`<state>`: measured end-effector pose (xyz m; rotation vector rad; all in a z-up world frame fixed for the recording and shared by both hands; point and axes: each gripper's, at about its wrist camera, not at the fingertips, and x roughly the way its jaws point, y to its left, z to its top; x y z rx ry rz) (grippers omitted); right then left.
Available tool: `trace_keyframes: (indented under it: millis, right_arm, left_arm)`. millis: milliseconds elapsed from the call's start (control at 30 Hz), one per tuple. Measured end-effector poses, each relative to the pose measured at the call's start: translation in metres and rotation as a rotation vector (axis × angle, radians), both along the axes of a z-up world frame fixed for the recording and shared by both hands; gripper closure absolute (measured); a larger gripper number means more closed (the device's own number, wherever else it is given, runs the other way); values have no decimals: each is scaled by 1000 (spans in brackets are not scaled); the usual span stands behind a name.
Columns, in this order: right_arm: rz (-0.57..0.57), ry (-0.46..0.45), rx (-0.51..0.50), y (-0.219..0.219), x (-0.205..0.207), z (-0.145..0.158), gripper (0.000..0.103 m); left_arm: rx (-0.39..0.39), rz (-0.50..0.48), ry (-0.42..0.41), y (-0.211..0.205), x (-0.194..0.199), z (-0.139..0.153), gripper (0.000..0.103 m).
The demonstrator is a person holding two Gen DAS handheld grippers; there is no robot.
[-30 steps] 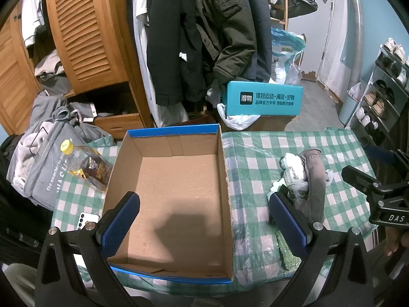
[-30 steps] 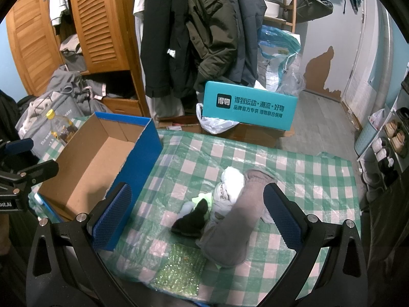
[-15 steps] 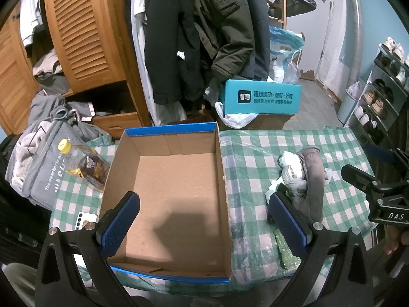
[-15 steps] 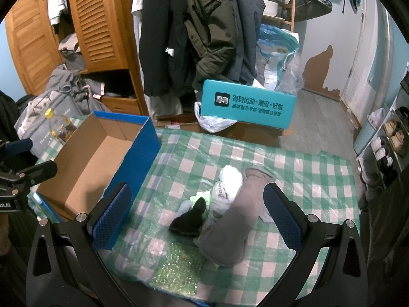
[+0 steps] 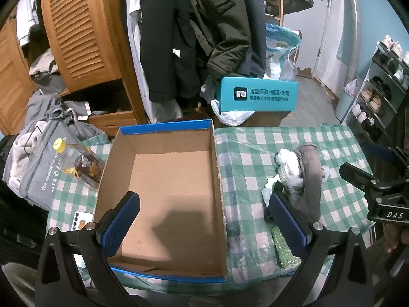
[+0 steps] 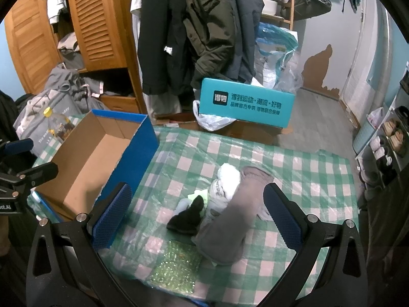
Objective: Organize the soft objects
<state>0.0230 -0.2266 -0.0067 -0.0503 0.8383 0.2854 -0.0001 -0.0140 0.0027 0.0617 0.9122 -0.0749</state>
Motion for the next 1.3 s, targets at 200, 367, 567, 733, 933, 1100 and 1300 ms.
trace_keyframes:
  millis: [200, 367, 567, 733, 933, 1100, 1300]
  right_arm:
    - [-10, 9, -3, -11, 3, -13, 2]
    - [-31, 34, -10, -28, 5, -18, 2]
    - [-62, 76, -19, -40, 13, -21, 2]
    - [-76, 106, -23, -49, 24, -23, 2]
    - [-93, 140, -19, -61, 34, -28, 2]
    - [-103, 177, -12, -67, 42, -38, 2]
    - [-123, 219, -22, -75, 51, -52, 2]
  left_arm:
    - [4, -18, 19, -4, 2, -4, 1]
    - [-2, -43, 47, -14, 6, -11, 1]
    - [0, -75, 90, -30, 14, -20, 1]
    - [14, -104, 99, -45, 17, -24, 1]
    - [36, -124, 120, -62, 27, -32, 1]
    - [51, -138, 149, -78, 40, -43, 1]
    - [79, -158, 198, -99, 54, -65, 1]
